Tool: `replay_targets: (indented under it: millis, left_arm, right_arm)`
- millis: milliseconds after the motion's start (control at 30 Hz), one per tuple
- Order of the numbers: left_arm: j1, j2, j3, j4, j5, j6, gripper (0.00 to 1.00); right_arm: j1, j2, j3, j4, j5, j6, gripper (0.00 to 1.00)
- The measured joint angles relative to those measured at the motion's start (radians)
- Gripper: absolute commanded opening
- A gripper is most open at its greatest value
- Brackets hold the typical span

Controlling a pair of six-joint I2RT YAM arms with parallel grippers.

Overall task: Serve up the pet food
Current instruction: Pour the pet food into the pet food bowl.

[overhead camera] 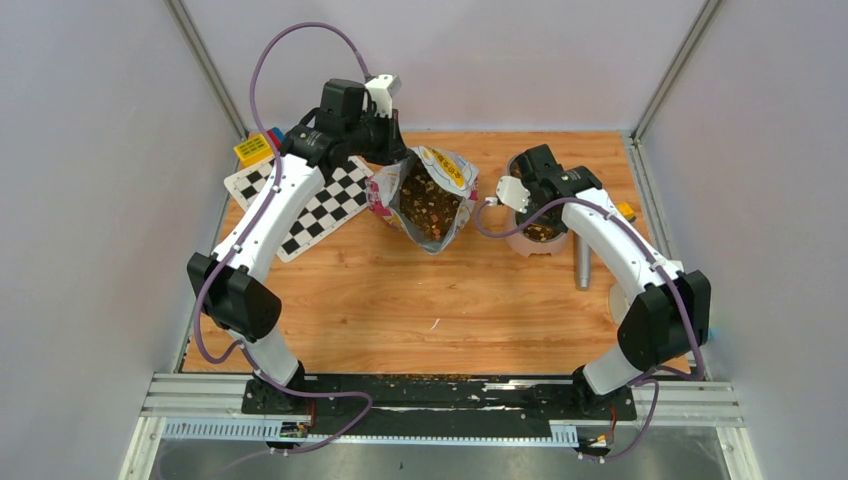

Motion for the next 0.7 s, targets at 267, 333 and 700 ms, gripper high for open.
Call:
replay_targets:
  millis: [267,333,700]
  left_arm:
    - [0.000,0.000,0.000,0.000,-0.002,0.000,0.00]
    - [0.000,0.000,0.000,0.000,-0.002,0.000,0.00]
    - [0.000,0.000,0.000,0.000,0.001,0.000,0.00]
  right_arm:
    - [-0.006,0.002,0.000,0.023,-0.014,0.029,0.00]
    - [-0.008,0.002,0.000,0.026,-0.026,0.043,0.00]
    - [-0.019,-0.089,0.008,0.039,-0.115,0.188,0.00]
